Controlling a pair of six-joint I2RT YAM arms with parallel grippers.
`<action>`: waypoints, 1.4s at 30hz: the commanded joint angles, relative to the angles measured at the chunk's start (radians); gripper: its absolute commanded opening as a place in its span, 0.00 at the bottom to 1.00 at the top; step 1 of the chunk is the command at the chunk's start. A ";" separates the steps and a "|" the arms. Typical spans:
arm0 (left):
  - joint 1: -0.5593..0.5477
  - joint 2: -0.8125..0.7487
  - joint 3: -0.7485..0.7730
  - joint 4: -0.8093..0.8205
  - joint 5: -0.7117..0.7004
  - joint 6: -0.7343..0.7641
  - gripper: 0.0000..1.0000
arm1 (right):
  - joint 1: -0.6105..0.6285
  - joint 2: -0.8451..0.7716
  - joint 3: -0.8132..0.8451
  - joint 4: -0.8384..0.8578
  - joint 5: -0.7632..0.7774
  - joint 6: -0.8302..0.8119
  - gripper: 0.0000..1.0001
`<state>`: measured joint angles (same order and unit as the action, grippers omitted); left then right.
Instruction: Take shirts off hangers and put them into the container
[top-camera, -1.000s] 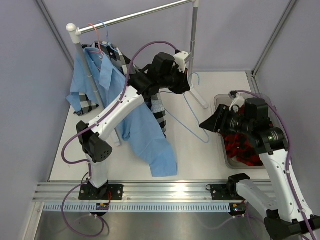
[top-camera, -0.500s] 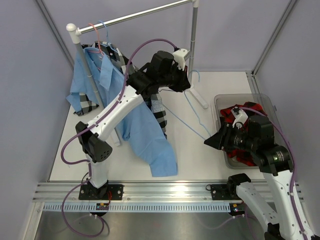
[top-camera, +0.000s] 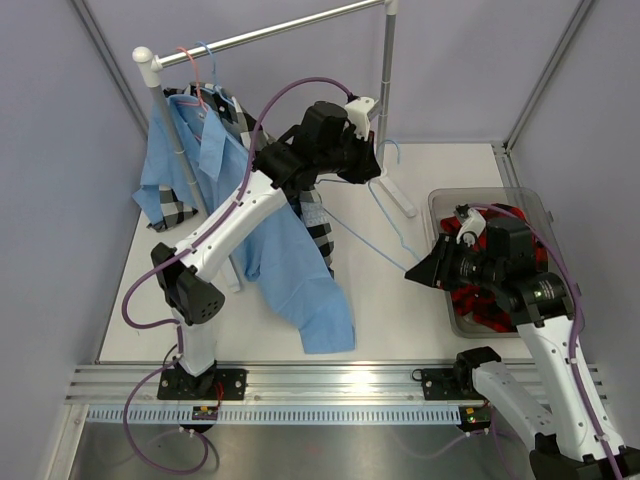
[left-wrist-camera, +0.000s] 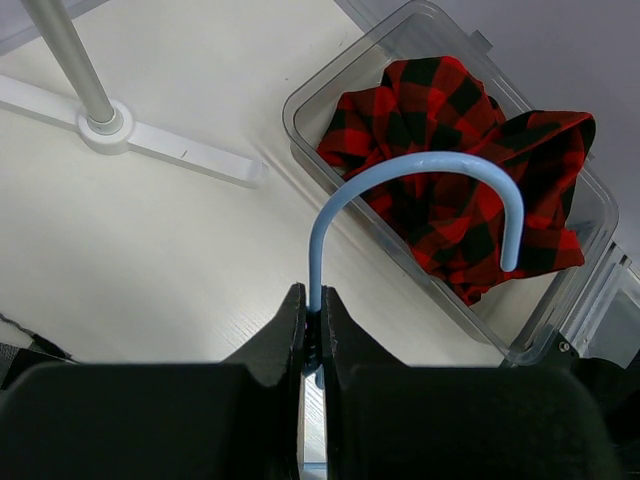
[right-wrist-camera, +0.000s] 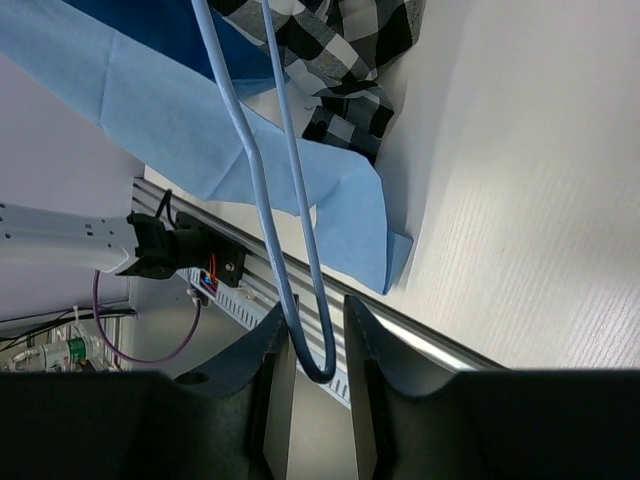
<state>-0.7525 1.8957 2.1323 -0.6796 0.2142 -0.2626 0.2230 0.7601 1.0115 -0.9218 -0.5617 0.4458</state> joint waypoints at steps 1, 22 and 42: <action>0.002 -0.030 0.020 0.043 0.024 -0.006 0.00 | 0.009 0.005 0.045 0.031 -0.018 -0.027 0.30; -0.050 -0.289 -0.200 0.204 0.039 -0.165 0.65 | 0.009 -0.055 0.265 -0.215 0.180 -0.116 0.00; -0.200 -0.770 -0.616 -0.147 0.011 -0.245 0.59 | 0.242 0.839 0.663 0.386 0.060 -0.297 0.00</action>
<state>-0.9504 1.1610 1.5505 -0.7856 0.2501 -0.4770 0.4187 1.5192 1.5536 -0.6670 -0.4808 0.2073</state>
